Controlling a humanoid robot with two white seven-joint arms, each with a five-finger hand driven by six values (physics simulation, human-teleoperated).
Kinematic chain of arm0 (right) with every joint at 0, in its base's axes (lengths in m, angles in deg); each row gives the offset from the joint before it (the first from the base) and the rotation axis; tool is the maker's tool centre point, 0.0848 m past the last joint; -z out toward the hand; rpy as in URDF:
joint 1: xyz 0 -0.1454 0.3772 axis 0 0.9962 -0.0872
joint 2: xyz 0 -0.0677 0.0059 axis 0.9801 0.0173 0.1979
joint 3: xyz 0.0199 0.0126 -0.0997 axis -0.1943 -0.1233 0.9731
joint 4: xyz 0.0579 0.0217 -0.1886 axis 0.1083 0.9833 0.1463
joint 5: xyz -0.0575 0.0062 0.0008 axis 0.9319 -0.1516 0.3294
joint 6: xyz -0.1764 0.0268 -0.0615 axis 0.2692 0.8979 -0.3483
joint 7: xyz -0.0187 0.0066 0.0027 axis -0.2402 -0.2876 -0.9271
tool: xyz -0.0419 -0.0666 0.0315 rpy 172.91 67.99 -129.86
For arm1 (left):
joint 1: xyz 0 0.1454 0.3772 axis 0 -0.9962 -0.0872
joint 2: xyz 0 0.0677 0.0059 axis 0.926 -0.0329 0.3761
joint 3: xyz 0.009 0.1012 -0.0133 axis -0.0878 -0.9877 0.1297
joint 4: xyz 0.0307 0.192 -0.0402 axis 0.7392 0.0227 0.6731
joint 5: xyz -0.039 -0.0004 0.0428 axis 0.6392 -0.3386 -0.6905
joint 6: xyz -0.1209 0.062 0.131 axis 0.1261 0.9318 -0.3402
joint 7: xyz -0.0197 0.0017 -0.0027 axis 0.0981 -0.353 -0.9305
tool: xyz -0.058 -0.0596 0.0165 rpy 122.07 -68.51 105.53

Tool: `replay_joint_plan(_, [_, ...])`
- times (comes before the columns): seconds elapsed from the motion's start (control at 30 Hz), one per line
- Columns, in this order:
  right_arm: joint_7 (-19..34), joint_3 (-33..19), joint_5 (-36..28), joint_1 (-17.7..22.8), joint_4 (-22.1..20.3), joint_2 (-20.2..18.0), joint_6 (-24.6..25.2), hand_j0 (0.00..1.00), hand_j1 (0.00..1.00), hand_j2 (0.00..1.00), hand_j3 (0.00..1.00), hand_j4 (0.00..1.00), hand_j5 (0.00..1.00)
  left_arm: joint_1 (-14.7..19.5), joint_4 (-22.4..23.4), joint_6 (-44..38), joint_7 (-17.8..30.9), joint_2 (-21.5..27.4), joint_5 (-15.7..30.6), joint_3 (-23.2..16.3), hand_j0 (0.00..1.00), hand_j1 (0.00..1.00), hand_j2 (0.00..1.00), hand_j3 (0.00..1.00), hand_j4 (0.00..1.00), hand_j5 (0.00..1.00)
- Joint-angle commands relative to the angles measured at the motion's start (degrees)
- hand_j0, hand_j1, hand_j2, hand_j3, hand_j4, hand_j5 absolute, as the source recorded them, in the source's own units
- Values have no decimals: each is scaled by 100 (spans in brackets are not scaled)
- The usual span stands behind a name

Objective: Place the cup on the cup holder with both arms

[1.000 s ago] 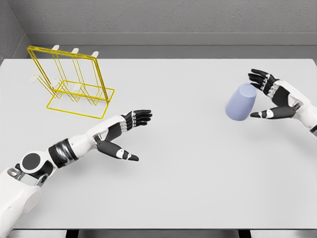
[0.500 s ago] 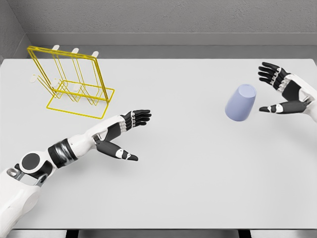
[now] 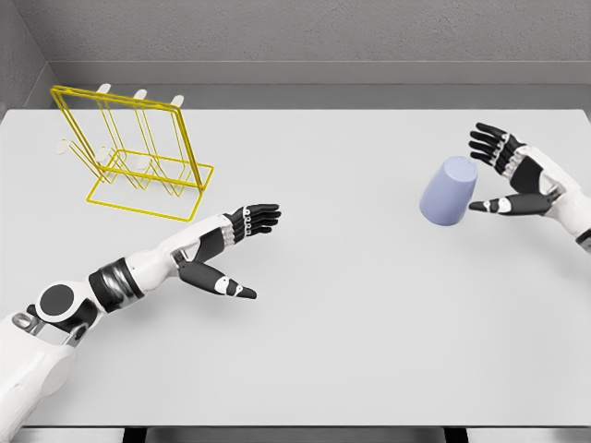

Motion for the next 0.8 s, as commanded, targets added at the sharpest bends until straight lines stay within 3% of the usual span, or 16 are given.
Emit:
replay_joint_plan(0.0, [0, 8, -33, 9, 51, 115, 10, 100, 100, 100, 100, 100, 100, 0, 0, 0, 0, 3, 38, 0, 100, 100, 100, 100, 100, 100])
replay_joint_plan(0.77, [0, 227, 11, 9, 218, 282, 28, 100, 100, 100, 100, 100, 100, 9, 70, 0, 0, 12, 38, 0, 100, 100, 100, 100, 100, 100])
